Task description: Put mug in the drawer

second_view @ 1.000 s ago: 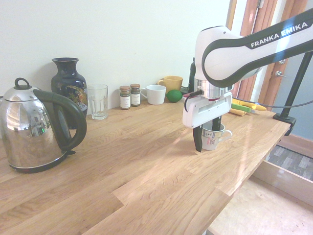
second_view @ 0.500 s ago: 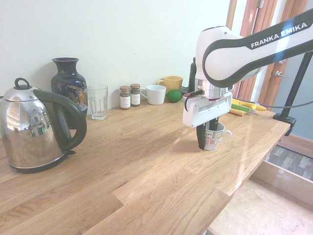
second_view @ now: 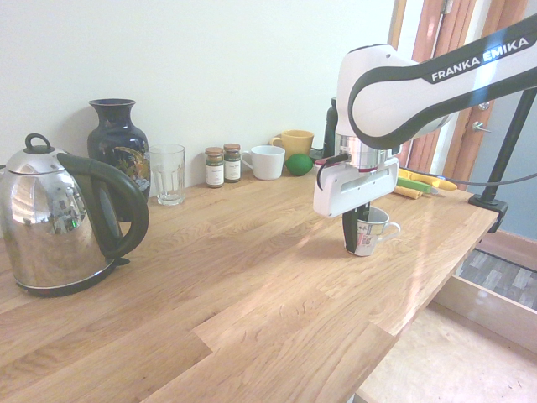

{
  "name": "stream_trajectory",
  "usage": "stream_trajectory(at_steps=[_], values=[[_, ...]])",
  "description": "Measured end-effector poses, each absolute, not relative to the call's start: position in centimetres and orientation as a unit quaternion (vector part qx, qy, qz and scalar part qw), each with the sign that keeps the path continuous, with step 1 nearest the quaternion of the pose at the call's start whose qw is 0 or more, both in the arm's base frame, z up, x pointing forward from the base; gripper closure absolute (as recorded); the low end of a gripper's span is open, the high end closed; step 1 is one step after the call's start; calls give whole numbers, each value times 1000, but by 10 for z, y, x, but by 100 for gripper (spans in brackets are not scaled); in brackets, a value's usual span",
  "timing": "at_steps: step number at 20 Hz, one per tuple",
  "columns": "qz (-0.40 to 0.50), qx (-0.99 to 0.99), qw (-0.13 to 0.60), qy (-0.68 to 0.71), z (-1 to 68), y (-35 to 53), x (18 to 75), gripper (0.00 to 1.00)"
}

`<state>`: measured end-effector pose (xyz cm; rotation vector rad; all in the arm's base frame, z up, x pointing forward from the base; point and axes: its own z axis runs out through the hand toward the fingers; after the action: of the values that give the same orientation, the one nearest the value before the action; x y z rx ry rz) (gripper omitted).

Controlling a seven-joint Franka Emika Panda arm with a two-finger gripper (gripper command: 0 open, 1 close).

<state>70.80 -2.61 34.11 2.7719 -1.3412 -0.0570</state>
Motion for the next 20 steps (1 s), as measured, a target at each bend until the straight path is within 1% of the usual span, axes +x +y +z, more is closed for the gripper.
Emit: stream_trajectory(at_steps=[10, 20], values=[[-13, 899, 26, -436, 350, -26, 707, 100], [3, 899, 13, -437, 408, -29, 676, 100]])
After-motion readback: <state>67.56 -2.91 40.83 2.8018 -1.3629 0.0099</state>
